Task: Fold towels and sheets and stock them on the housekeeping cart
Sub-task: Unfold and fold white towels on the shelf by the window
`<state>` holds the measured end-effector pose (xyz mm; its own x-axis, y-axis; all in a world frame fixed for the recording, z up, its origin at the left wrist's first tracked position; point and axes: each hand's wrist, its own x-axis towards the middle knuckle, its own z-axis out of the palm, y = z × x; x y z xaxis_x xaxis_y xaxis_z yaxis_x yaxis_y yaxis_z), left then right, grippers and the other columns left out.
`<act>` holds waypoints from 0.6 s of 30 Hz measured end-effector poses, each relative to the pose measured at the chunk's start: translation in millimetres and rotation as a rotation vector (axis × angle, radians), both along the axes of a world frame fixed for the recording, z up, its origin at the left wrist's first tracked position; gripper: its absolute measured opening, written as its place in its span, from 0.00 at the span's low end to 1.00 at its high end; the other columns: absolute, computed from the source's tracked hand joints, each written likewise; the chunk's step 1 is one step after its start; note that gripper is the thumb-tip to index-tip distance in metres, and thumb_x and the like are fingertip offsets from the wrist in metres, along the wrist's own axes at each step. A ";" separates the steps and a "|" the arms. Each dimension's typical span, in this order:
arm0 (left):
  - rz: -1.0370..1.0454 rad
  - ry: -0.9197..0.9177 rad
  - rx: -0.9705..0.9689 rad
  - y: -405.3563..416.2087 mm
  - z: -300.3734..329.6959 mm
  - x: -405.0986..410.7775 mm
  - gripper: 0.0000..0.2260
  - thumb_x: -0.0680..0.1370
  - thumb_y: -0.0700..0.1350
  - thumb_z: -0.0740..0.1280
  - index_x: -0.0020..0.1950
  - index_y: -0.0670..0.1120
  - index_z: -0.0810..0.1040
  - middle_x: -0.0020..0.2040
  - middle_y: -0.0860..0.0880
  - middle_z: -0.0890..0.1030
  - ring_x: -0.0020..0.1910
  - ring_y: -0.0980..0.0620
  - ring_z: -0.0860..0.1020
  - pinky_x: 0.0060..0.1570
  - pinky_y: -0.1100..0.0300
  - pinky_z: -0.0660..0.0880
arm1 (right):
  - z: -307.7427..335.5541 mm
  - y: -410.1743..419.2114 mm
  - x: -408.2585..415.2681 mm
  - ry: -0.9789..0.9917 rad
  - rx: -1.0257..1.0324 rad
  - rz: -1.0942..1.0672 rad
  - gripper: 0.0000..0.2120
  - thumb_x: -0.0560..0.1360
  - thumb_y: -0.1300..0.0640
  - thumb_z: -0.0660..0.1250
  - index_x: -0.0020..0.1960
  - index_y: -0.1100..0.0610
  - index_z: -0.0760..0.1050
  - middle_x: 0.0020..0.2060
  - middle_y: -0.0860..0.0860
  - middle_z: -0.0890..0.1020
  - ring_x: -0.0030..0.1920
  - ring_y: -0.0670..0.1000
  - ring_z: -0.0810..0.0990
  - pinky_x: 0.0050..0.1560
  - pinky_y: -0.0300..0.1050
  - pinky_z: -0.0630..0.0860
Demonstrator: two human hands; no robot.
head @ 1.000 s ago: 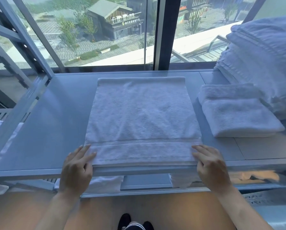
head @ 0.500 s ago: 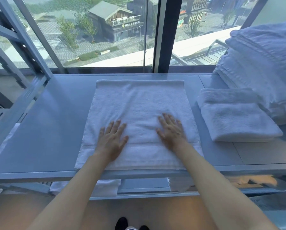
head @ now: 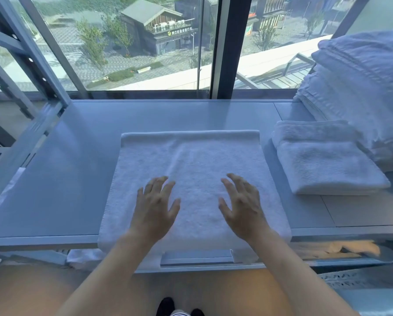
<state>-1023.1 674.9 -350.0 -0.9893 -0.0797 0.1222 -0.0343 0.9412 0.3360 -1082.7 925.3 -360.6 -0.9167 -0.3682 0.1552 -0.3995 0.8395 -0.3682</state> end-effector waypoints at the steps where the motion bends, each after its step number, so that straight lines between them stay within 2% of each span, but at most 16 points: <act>1: -0.027 -0.069 -0.011 2.8 -0.3 -16.9 0.24 0.83 0.54 0.63 0.78 0.47 0.69 0.80 0.45 0.65 0.79 0.41 0.62 0.73 0.37 0.62 | 1.2 -15.9 -10.6 -0.027 0.009 0.060 0.27 0.81 0.46 0.59 0.78 0.53 0.65 0.80 0.51 0.63 0.80 0.56 0.59 0.77 0.62 0.58; 3: -0.035 -0.200 -0.057 3.9 -7.6 -47.1 0.29 0.85 0.59 0.56 0.83 0.52 0.56 0.84 0.49 0.52 0.83 0.45 0.50 0.78 0.36 0.52 | -2.1 -43.1 -32.3 -0.094 0.042 0.152 0.29 0.83 0.44 0.57 0.82 0.49 0.57 0.83 0.47 0.53 0.83 0.52 0.48 0.79 0.61 0.47; 5: -0.008 -0.267 -0.105 -8.0 -20.5 -62.6 0.30 0.85 0.62 0.53 0.84 0.54 0.51 0.85 0.51 0.48 0.83 0.47 0.47 0.79 0.38 0.47 | -9.6 -49.3 -53.4 -0.146 0.102 0.153 0.30 0.84 0.43 0.56 0.83 0.48 0.53 0.84 0.45 0.49 0.83 0.51 0.46 0.80 0.59 0.44; 8: 0.016 -0.228 -0.129 -43.3 -34.7 -57.1 0.30 0.83 0.65 0.49 0.84 0.57 0.52 0.85 0.52 0.49 0.84 0.48 0.48 0.80 0.41 0.46 | -20.9 -15.2 -80.5 -0.151 0.189 0.067 0.30 0.84 0.42 0.55 0.84 0.47 0.53 0.84 0.46 0.51 0.83 0.50 0.47 0.81 0.54 0.45; 11: 0.064 -0.211 -0.126 -73.1 -42.2 -45.8 0.35 0.78 0.69 0.41 0.84 0.59 0.52 0.85 0.54 0.49 0.84 0.50 0.47 0.80 0.44 0.46 | -30.3 27.4 -88.0 -0.153 0.200 0.017 0.30 0.84 0.40 0.53 0.84 0.45 0.51 0.83 0.43 0.51 0.83 0.47 0.47 0.80 0.51 0.44; 16: 0.103 -0.209 -0.116 -77.2 -41.4 -38.9 0.30 0.82 0.65 0.45 0.84 0.59 0.51 0.85 0.55 0.48 0.84 0.52 0.46 0.81 0.46 0.43 | -29.7 42.8 -74.8 -0.161 0.225 0.026 0.30 0.85 0.40 0.52 0.84 0.45 0.48 0.83 0.42 0.48 0.83 0.45 0.43 0.80 0.50 0.41; 18: 0.095 -0.220 -0.112 -71.8 -39.5 -26.9 0.32 0.81 0.66 0.42 0.84 0.59 0.50 0.85 0.55 0.46 0.84 0.52 0.45 0.81 0.47 0.43 | -28.1 46.6 -60.6 -0.174 0.222 0.033 0.30 0.85 0.40 0.50 0.84 0.44 0.47 0.83 0.42 0.46 0.82 0.45 0.40 0.80 0.49 0.40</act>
<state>-1049.9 603.1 -389.4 -0.9817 -0.1718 -0.0818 -0.1853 0.9611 0.2047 -1143.3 972.0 -388.7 -0.9094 -0.4059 -0.0907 -0.3751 0.8947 -0.2423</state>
